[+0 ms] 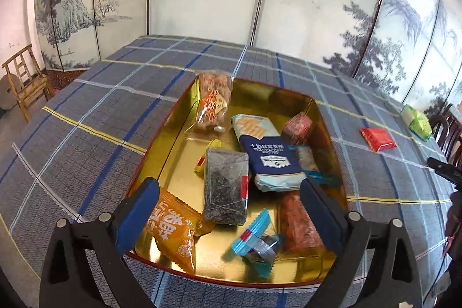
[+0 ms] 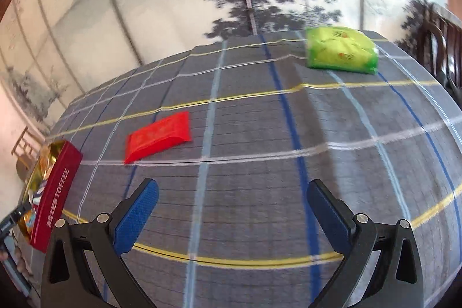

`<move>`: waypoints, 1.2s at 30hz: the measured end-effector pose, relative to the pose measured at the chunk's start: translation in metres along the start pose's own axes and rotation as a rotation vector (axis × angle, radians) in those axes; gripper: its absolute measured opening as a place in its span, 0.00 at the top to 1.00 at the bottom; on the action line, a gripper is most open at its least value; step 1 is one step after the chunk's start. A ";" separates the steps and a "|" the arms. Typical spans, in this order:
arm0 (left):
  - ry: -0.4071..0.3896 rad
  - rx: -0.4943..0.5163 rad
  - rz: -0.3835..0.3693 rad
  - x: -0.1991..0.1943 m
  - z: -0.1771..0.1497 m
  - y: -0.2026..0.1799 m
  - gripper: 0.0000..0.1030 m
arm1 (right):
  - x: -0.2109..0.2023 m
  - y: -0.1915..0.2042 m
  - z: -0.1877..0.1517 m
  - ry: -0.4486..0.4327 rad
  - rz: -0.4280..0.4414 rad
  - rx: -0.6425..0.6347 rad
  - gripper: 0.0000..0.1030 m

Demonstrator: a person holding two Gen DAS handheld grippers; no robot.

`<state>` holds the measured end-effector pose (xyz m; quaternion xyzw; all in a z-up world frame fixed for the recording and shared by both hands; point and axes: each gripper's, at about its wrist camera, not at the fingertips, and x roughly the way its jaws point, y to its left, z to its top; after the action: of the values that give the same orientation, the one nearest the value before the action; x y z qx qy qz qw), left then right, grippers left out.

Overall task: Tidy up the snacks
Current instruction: 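Grasp the red packet with gold characters with the right gripper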

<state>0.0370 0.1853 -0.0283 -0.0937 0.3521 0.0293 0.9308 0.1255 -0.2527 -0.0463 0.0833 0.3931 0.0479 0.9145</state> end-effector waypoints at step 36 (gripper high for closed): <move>0.088 -0.013 -0.188 -0.040 -0.068 -0.046 0.01 | 0.168 0.130 0.082 0.579 0.334 -1.060 0.01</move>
<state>-0.0312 0.1272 -0.0445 -0.1336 0.3820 -0.0600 0.9125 0.2979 -0.1090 -0.0859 -0.3376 0.5295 0.3993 0.6680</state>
